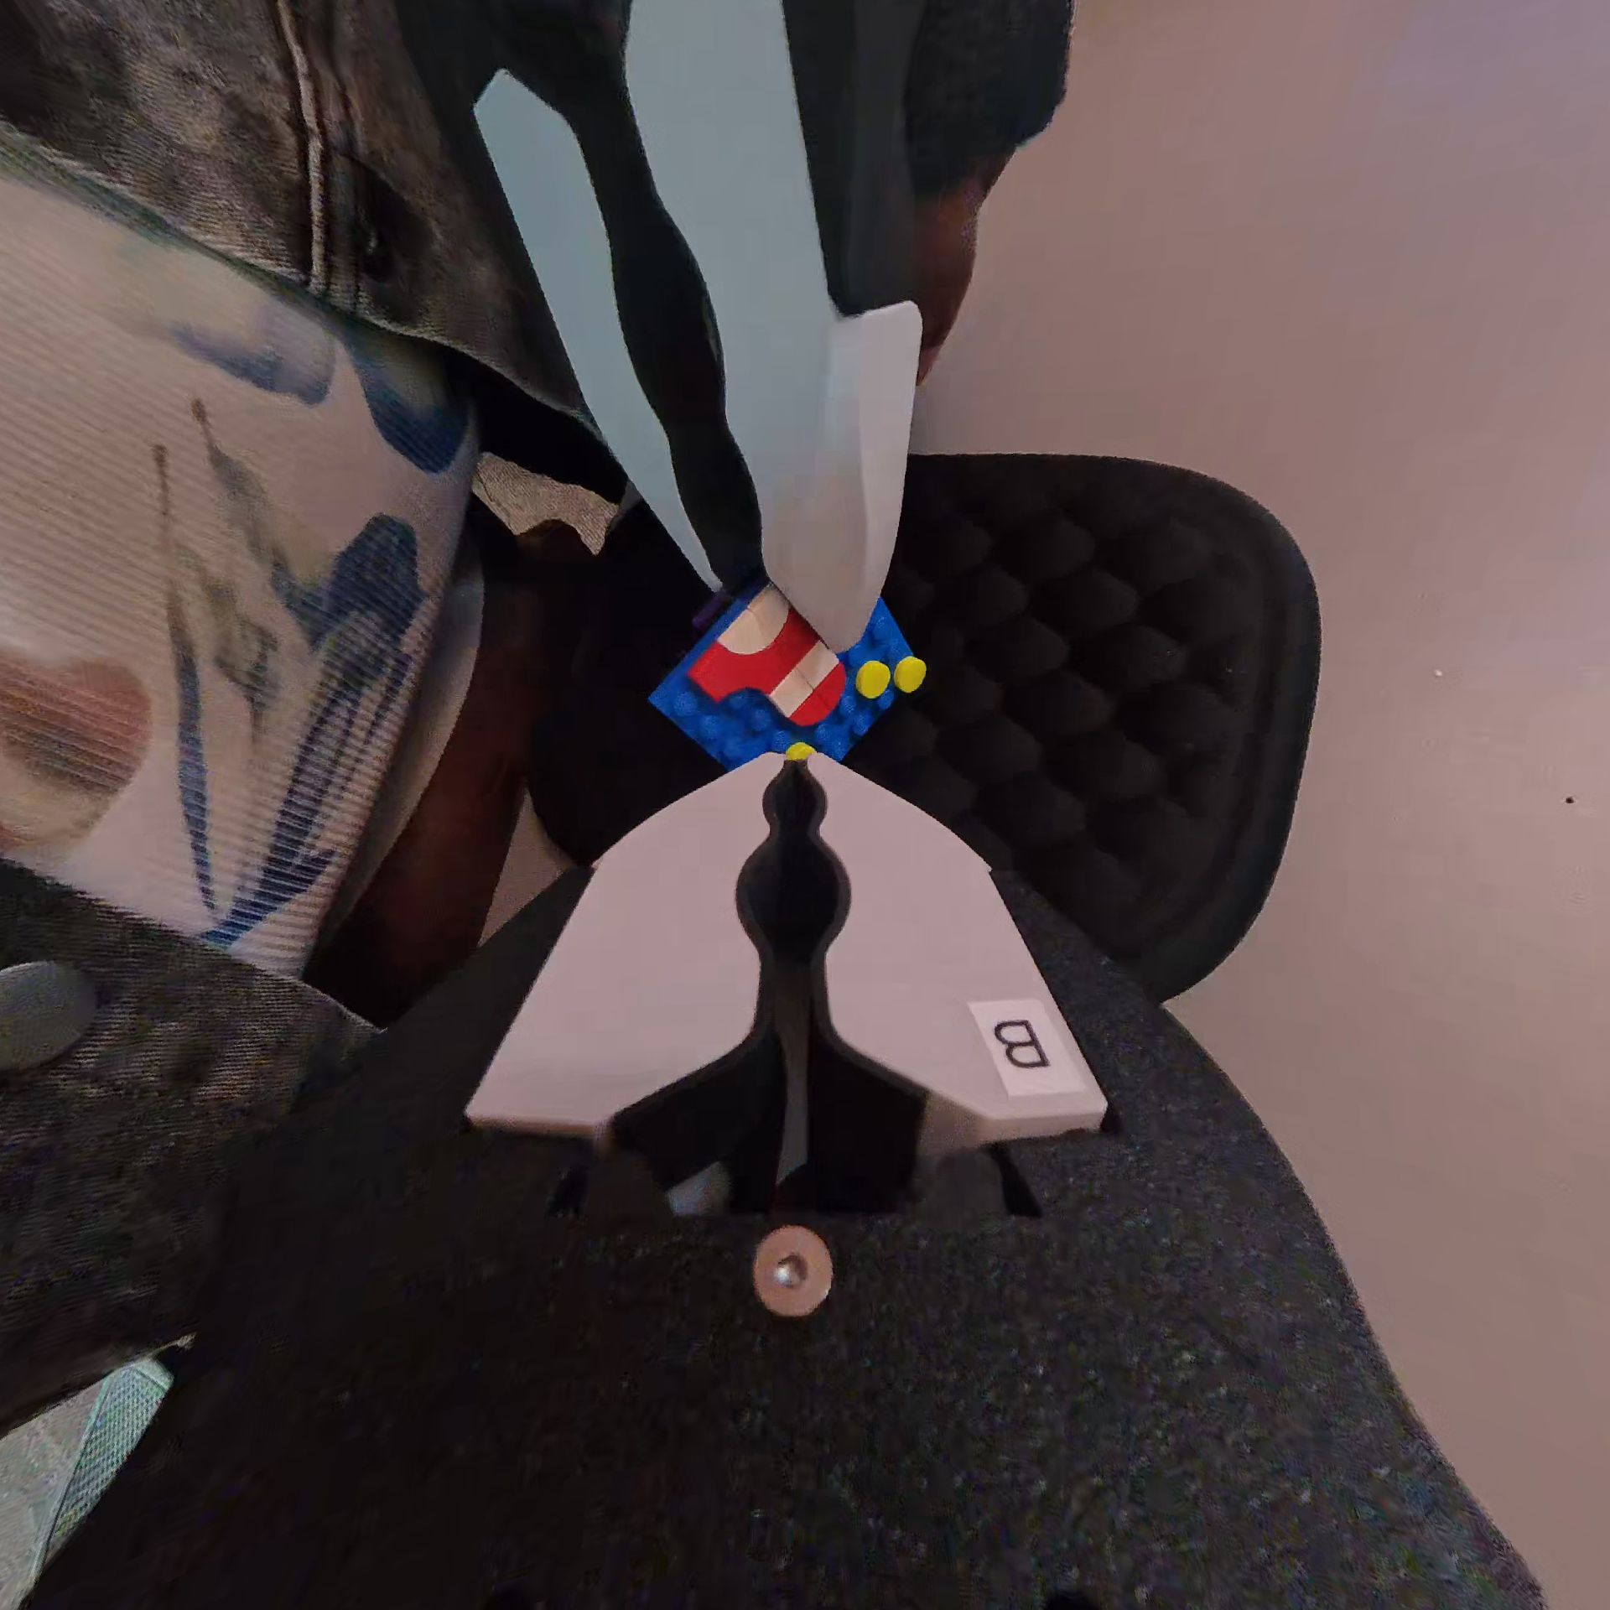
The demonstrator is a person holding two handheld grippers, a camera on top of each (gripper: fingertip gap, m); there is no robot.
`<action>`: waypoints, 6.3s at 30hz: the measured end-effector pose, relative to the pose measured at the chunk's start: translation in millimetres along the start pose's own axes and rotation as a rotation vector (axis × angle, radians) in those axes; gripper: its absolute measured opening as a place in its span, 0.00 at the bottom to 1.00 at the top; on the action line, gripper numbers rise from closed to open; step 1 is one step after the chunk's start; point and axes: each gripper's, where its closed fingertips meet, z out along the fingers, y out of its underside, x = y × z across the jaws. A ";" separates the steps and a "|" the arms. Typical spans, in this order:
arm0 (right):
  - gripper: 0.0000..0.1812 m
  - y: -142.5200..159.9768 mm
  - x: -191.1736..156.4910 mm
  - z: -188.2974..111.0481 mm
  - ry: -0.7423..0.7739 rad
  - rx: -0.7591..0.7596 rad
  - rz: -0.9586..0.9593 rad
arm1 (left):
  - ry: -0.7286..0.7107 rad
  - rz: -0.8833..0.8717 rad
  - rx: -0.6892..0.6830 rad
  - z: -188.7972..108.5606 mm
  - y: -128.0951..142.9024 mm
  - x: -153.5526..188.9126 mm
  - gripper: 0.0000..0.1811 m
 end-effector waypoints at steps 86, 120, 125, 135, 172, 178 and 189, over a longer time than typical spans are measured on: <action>0.00 -11.3 21.6 18.2 -0.023 -0.358 -0.002 | -0.119 0.021 0.289 2.0 4.7 16.1 0.10; 0.34 -18.7 -0.7 29.9 -0.042 -0.029 -0.390 | -0.178 0.111 0.279 -7.6 12.0 18.1 0.20; 0.33 -15.0 14.5 15.6 0.276 -0.080 -0.294 | -0.312 -0.322 0.376 -32.1 12.5 -2.7 0.39; 0.17 -26.1 16.2 -21.4 0.316 0.065 -0.072 | -0.380 -0.636 0.297 -9.7 12.6 -12.3 0.12; 0.00 -13.7 22.9 2.6 0.534 -0.097 -0.404 | -0.502 -0.588 0.171 8.6 23.7 -18.3 0.00; 0.04 -20.2 18.7 -7.8 0.208 0.062 0.025 | -0.539 -0.533 0.173 6.3 21.3 -19.3 0.00; 0.07 -8.9 13.8 -6.3 -0.010 -0.272 -0.321 | -0.286 -0.601 0.215 -10.7 -0.2 1.0 0.18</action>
